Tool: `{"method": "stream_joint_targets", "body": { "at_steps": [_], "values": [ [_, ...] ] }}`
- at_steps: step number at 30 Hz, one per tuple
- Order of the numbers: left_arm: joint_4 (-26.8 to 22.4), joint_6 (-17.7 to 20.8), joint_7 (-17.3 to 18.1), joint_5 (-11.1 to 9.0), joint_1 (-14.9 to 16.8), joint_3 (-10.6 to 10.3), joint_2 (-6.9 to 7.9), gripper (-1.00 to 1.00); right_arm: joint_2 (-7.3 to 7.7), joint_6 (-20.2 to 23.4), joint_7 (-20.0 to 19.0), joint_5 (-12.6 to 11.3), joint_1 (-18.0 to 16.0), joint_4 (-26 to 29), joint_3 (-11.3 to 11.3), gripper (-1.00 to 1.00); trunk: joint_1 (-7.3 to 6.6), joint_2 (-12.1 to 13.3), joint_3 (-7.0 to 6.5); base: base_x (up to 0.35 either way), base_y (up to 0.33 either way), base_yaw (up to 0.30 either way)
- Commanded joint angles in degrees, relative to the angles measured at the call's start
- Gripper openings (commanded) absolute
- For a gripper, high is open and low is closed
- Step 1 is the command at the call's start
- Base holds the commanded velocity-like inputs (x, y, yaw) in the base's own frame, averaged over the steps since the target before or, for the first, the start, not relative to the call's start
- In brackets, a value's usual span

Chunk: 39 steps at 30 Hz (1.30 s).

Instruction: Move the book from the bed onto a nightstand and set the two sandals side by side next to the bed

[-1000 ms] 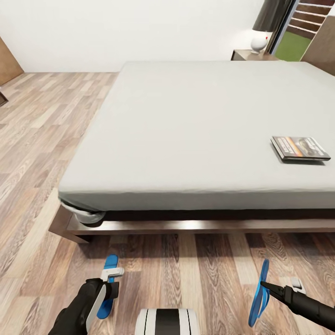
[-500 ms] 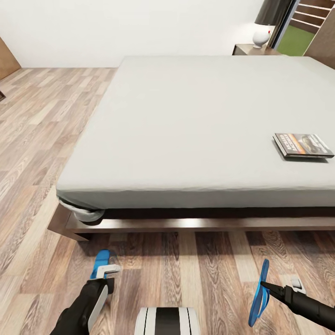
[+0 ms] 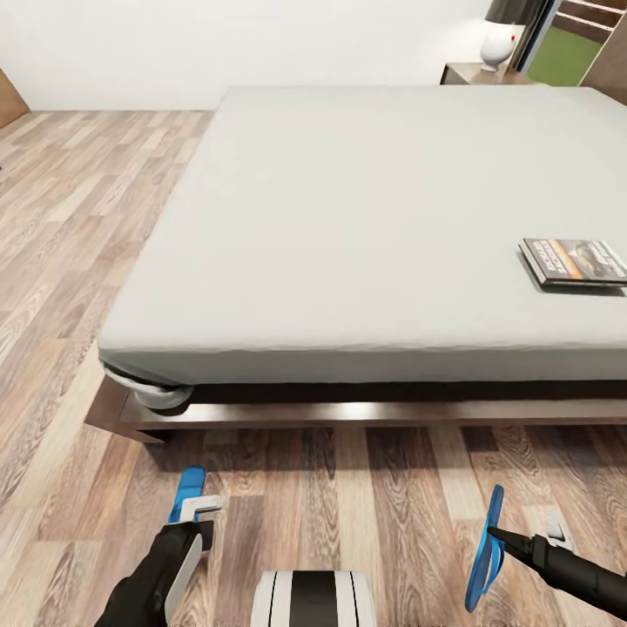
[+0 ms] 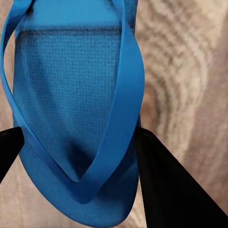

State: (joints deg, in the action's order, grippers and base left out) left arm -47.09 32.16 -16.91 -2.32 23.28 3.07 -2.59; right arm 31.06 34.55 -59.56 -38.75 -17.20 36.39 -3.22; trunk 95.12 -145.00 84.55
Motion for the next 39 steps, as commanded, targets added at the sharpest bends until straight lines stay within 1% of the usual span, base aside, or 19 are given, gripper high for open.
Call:
{"method": "stream_joint_targets", "body": {
  "at_steps": [1, 12, 14, 19, 30, 39],
  "values": [
    [-0.1, 0.3, -0.2, -0.1, 0.0, 0.1, -0.04, -1.00, 0.01, 0.5, 0.0, -0.4, 0.0, 0.0, 0.0, -1.00, 0.01, 0.0, 0.26, 0.000, 0.000, 0.000],
    [-0.1, 0.2, -0.2, -0.1, 0.0, 0.1, -0.04, -1.00, 0.00, 0.4, 0.0, -0.4, 0.0, 0.0, 0.0, -1.00, 0.30, -0.2, 2.70, 0.000, 0.000, 0.000],
    [-0.1, -0.1, -0.3, -0.1, 0.0, 0.1, -0.04, -1.00, -0.01, 0.4, 0.0, -0.4, 0.0, 0.0, 0.0, -1.00, 0.30, -0.2, 2.70, 0.000, 0.000, 0.000],
    [-0.2, -2.2, -0.4, -0.1, 0.0, 0.2, 0.03, -1.00, -0.01, 0.4, 0.0, -0.4, 0.0, 0.0, 0.0, -1.00, 0.30, -0.2, 2.70, 0.000, 0.000, 0.000],
    [-0.2, -3.0, -0.3, -0.1, 0.0, 0.2, 0.04, -1.00, 0.02, 0.4, 0.0, -0.4, 0.0, 0.0, 0.0, -1.00, 0.30, -0.2, 2.70, 0.000, 0.000, 0.000],
    [-0.2, -3.0, -0.4, -0.1, 0.0, 0.2, 0.04, -1.00, 0.00, 0.4, 0.0, -0.4, 0.0, 0.0, 0.0, -1.00, 0.53, -0.3, 4.70, 0.000, 0.000, 0.000]
  ]
}}
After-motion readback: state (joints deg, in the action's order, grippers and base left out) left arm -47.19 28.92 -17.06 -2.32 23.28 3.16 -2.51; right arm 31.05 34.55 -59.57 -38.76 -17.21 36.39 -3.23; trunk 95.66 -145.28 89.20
